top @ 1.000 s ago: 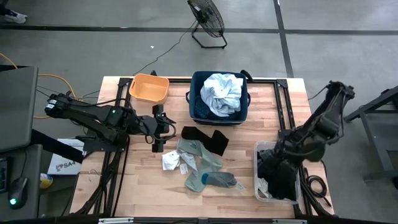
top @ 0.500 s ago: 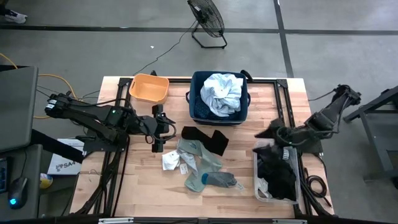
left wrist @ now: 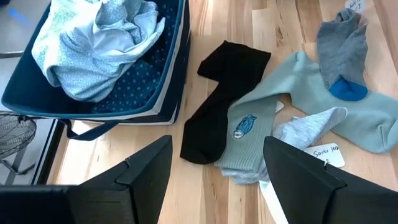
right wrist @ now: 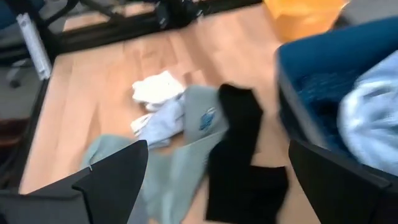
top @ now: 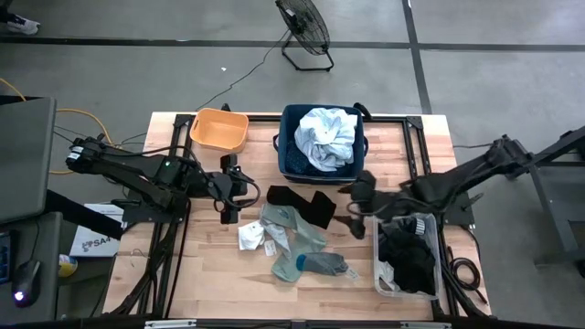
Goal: Pick & Place Cloths
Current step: Put the gray sock into the yellow bin
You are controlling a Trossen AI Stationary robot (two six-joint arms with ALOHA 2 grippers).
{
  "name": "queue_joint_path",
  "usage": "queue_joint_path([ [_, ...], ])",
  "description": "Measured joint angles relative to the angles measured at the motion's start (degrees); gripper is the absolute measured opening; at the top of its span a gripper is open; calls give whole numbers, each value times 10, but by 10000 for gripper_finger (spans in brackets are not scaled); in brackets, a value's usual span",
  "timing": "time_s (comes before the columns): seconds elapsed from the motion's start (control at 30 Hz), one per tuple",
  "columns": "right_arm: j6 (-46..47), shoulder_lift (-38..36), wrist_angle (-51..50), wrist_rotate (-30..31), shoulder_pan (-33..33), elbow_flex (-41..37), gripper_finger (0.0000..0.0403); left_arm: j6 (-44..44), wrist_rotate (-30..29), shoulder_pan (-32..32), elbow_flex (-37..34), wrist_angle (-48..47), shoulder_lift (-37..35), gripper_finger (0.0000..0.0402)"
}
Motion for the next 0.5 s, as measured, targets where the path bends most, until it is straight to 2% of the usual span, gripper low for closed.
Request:
queue_joint_path([
  [0.17, 5, 59, 51, -133, -20, 0, 382, 0, 0, 0, 0, -1, 0, 248],
  [0.23, 5, 80, 78, -169, -20, 0, 382, 0, 0, 0, 0, -1, 0, 248],
  [0.37, -20, 120, 132, -199, -20, 0, 382, 0, 0, 0, 0, -1, 0, 248],
  [0.5, -47, 156, 136, -200, -20, 0, 382, 0, 0, 0, 0, -1, 0, 248],
])
